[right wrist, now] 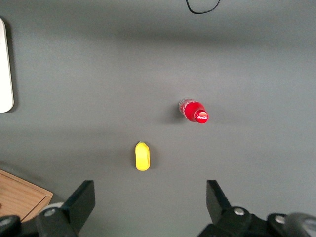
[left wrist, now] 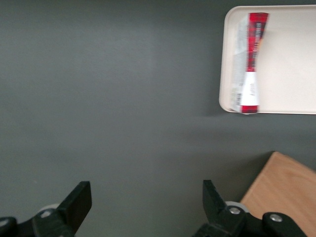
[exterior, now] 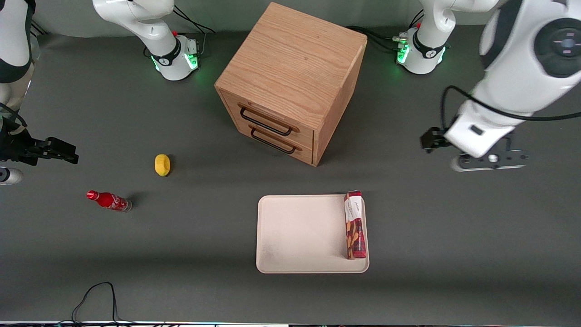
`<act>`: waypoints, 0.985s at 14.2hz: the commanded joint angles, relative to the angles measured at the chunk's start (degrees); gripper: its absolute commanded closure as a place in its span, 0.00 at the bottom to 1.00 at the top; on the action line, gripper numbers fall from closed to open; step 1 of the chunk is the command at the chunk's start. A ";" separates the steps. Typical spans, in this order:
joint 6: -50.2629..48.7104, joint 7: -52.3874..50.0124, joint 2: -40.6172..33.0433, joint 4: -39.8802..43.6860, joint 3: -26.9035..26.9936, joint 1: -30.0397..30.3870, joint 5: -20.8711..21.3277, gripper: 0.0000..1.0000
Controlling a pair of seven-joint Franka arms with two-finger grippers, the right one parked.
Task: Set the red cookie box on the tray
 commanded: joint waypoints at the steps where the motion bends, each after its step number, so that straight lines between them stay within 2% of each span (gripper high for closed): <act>1: 6.23 8.03 -9.61 -13.98 -0.42 5.69 -0.17 0.00; 5: 5.36 8.93 -10.58 -15.59 -0.42 10.71 -0.26 0.00; 14: 2.72 9.19 -10.15 -9.97 -0.42 10.80 -1.84 0.00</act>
